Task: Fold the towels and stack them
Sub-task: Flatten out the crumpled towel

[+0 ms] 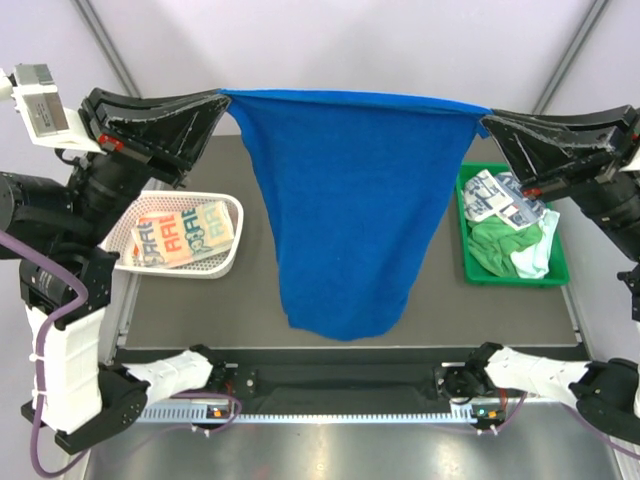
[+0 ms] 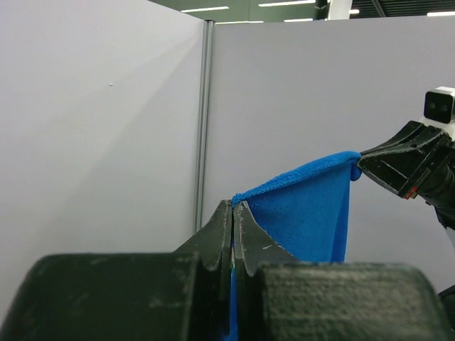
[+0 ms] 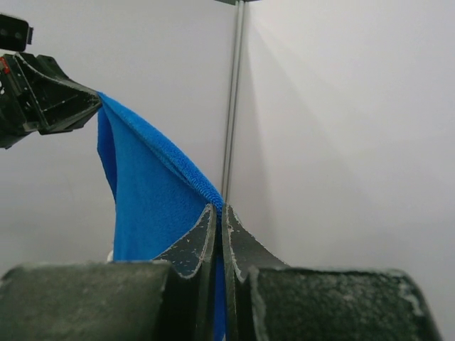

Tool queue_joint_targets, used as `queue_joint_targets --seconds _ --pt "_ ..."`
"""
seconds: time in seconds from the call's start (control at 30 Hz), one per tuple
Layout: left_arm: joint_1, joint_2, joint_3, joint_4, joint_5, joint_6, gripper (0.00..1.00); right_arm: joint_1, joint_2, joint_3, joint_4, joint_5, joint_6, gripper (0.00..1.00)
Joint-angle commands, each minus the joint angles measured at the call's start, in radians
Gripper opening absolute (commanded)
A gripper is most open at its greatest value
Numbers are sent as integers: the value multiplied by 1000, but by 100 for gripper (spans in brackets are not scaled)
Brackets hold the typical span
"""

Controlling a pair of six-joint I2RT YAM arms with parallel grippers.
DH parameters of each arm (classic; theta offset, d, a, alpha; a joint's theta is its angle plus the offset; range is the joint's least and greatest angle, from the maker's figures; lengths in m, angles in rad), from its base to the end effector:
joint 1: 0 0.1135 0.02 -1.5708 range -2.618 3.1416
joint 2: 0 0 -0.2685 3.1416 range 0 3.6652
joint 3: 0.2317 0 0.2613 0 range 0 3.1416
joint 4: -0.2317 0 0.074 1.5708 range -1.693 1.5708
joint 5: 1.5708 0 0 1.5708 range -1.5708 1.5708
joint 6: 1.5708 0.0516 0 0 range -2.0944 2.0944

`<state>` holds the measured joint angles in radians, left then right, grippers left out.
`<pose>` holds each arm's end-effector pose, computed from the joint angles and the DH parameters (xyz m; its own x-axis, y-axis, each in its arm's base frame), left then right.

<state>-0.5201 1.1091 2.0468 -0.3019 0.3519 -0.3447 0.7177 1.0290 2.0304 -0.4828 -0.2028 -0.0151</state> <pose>0.0788 -0.0656 0.6671 0.2460 -0.5064 -0.8264 0.8397 0.5372 -0.0792 0.0506 0.0580 0.6518 0.3851 0.3165 -0.8669 -0.7702 0.6277 -0.1129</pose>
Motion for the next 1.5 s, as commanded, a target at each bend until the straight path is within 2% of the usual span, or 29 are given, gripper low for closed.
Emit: queue_joint_targets --seconds 0.0,0.2,0.43,0.5,0.57,0.63,0.67,0.77,0.9,0.93,1.03,1.13,1.3,1.47 --pt "9 -15 55 99 -67 -20 0 -9 -49 34 92 37 7 0" --pt "8 52 55 63 -191 10 0 -8 6 11 81 94 -25 0" --pt "9 190 59 61 -309 90 0 -14 192 17 81 236 -133 0" --pt "31 251 59 72 -320 101 0 -49 241 31 99 243 -140 0" --pt "77 323 52 105 -272 67 0 -131 319 42 125 167 -120 0" --pt "172 369 21 183 -187 -15 0 -207 400 45 163 94 -57 0" --pt "195 423 16 207 -173 -33 0 -280 431 45 208 33 -33 0" --pt "259 555 36 289 -142 -69 0 -391 583 74 298 -81 62 0" --pt "316 766 166 343 -93 -117 0 -470 833 265 339 -135 139 0" --pt "321 808 199 346 -88 -126 0 -483 923 296 346 -144 171 0" --pt "350 967 265 378 -51 -166 0 -526 1038 338 432 -184 246 0" --pt "362 1017 242 402 -41 -183 0 -534 1086 297 466 -188 274 0" --pt "362 1069 118 438 -30 -204 0 -537 1099 118 539 -185 294 0" --pt "362 1048 -89 486 -36 -224 0 -540 1092 -27 535 -178 303 0"
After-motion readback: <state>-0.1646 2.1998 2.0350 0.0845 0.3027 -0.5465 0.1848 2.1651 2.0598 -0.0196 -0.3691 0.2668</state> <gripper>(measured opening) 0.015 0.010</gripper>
